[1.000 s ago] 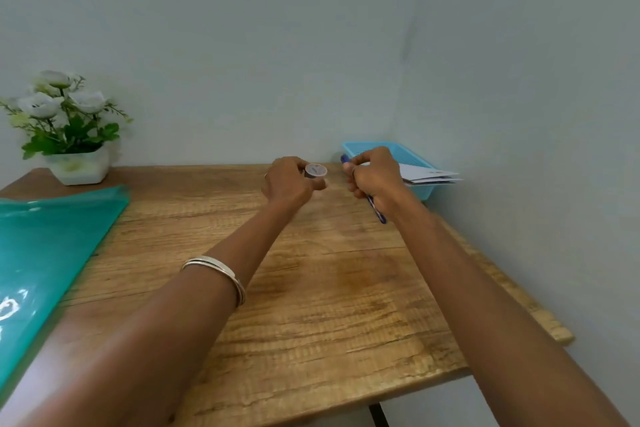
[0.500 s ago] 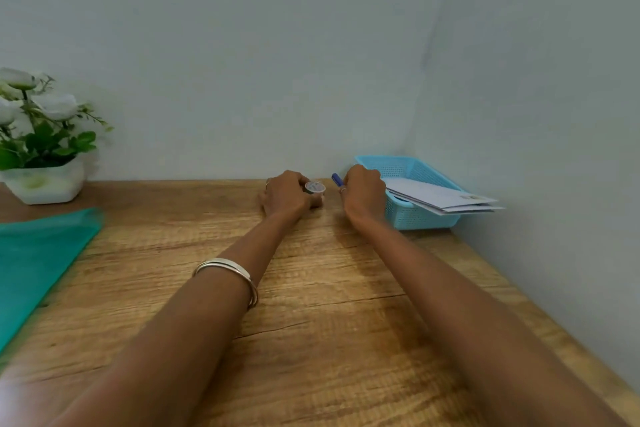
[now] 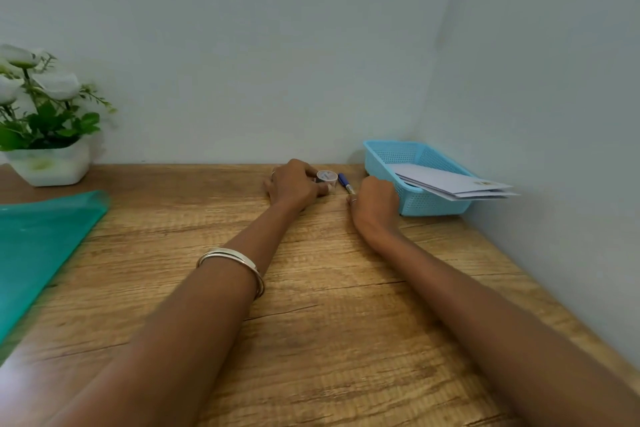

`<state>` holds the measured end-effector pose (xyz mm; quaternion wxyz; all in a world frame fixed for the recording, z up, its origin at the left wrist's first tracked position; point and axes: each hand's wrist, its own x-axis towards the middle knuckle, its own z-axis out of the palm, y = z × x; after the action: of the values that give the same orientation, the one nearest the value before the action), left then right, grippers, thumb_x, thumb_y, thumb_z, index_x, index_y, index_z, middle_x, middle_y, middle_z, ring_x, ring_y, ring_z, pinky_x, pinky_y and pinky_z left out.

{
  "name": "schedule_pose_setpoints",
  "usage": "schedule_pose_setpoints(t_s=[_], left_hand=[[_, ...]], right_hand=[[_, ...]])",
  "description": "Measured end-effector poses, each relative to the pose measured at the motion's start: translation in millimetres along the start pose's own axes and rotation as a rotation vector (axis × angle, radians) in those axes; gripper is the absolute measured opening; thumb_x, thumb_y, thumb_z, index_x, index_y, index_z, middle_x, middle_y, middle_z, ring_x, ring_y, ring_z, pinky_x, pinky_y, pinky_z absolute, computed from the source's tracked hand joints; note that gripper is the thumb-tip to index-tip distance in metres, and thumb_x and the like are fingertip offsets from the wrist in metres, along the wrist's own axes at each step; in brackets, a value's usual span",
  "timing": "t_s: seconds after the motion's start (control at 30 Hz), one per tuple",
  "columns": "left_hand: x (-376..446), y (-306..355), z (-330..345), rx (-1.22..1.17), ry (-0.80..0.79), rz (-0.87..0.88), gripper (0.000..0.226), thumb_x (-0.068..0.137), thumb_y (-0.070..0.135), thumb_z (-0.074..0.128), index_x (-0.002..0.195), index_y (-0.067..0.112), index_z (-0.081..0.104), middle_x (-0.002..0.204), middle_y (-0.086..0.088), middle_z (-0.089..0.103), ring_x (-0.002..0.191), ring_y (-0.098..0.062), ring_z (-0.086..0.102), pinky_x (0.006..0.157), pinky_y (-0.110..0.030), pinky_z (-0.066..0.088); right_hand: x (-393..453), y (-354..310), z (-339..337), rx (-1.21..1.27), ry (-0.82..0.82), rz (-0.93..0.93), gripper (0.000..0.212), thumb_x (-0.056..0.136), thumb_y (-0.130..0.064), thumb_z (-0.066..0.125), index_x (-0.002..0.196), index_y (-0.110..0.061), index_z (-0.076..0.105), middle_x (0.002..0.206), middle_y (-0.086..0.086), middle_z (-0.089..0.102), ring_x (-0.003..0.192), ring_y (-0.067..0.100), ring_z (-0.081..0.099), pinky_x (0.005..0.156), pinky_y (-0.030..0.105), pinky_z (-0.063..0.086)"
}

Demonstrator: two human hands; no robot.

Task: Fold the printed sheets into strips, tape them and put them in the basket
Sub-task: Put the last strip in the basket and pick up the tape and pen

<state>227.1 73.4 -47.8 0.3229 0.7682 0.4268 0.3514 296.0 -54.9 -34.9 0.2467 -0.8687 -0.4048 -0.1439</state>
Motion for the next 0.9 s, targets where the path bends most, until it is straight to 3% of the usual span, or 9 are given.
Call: schedule_pose_setpoints(t_s=[0.33,0.9], left_hand=[[-1.7,4.1,-0.2,0.057,0.046,-0.004,0.046,0.056,0.05,0.084,0.094,0.028,0.072,0.097,0.005,0.071,0.11,-0.021,0.056,0.104,-0.05,0.029],[-9.4,8.3,-3.9,0.103,0.042,0.009,0.045,0.062,0.049,0.081,0.1,0.028,0.069,0.103,0.006,0.07,0.115,-0.019,0.053,0.095,-0.039,0.028]], right_hand=[[8.7,0.1,0.6,0.016,0.024,0.075,0.02,0.093,-0.022,0.059,0.103,-0.005,0.063,0.103,0.014,0.065,0.095,0.03,0.062,0.063,0.03,0.038],[1.8,-0.2,-0.5,-0.004,0.02,0.097,0.025,0.092,-0.027,0.062,0.104,-0.005,0.061,0.107,0.015,0.063,0.097,0.03,0.061,0.066,0.034,0.045]])
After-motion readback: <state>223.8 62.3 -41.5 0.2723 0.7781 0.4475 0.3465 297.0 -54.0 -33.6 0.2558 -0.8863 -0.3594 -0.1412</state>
